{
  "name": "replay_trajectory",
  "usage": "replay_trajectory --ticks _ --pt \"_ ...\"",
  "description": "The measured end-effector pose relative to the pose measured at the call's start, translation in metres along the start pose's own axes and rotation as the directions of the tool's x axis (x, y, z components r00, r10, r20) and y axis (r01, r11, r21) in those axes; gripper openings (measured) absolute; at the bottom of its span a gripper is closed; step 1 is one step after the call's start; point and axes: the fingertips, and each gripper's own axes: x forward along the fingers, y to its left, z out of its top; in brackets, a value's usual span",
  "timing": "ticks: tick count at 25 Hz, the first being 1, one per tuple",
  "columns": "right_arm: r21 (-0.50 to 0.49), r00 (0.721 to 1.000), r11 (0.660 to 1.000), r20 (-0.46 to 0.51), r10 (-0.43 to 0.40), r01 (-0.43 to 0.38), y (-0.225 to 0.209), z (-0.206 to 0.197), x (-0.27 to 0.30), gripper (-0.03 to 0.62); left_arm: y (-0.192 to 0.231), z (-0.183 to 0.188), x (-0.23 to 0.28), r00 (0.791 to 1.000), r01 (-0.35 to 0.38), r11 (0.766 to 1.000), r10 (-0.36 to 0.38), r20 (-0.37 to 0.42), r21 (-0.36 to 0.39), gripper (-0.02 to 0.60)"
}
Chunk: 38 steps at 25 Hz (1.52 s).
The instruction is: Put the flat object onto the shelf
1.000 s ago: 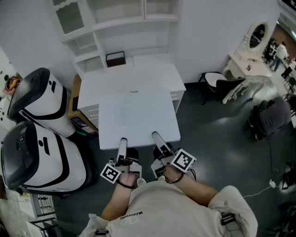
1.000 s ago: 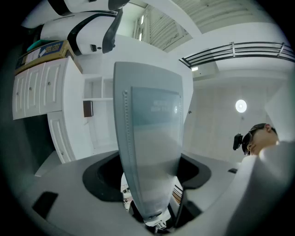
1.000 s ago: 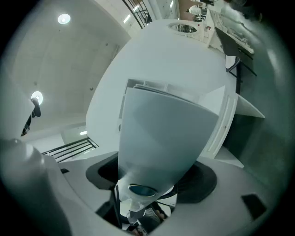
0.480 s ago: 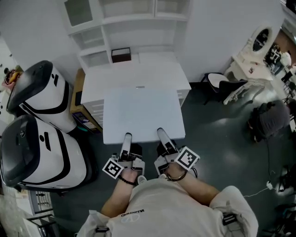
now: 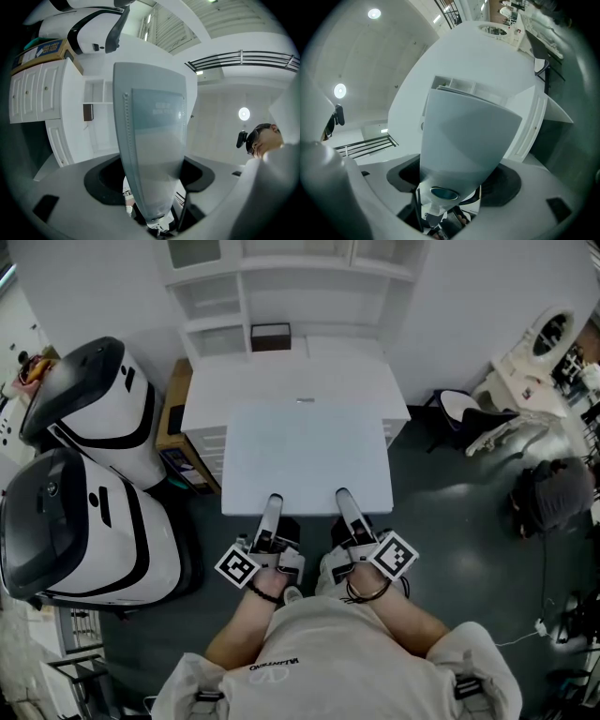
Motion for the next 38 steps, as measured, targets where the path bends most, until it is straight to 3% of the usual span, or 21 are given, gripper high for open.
replay_trajectory --ticks 10,23,38 --pt "0.037 1.000 0.999 0.000 0.007 -0.006 -0.027 0.024 0.050 0.354 0.033 0.014 0.048 1.000 -0.018 1.000 0.018 0.002 0.014 0.324" --pt "0.057 0.997 0.996 -0.033 0.070 -0.068 -0.068 0.119 0.155 0.354 0.083 0.018 0.180 0.999 -0.020 0.997 0.018 0.030 0.068 0.324" --pt "0.057 0.991 0.994 -0.090 0.099 -0.094 -0.106 0.178 0.220 0.354 0.121 0.015 0.256 0.997 -0.039 0.994 0.031 0.074 0.103 0.324"
